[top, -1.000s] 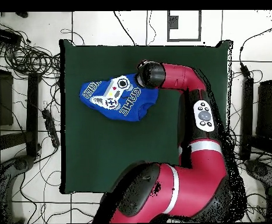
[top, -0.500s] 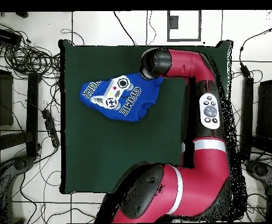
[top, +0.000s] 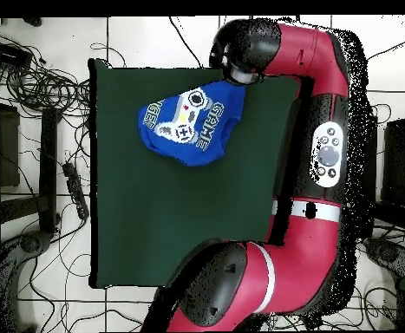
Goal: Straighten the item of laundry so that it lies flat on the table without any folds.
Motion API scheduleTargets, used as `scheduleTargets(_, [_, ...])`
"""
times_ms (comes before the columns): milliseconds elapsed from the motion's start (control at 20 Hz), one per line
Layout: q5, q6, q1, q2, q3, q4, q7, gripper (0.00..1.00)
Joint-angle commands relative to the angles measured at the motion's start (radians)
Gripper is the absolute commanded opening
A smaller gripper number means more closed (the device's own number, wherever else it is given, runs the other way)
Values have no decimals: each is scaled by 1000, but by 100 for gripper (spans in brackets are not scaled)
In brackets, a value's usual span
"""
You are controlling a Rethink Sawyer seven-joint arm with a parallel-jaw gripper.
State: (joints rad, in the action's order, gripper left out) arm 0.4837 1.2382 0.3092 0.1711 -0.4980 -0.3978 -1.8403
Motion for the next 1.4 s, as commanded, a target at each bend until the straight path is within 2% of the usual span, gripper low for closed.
scheduleTargets(50, [121, 119, 17, -90, -264, 154, 401, 0])
scheduleTargets(350, [199, 140, 32, -93, -358, 166, 408, 0])
scheduleTargets(700, [215, 77, 47, -95, -382, 137, 366, 0])
scheduleTargets(750, [228, 74, 51, -94, -395, 133, 363, 100])
scheduleTargets(1150, [231, 34, 53, -88, -393, 122, 359, 100])
scheduleTargets(1400, [172, 28, 47, -70, -312, 64, 254, 100])
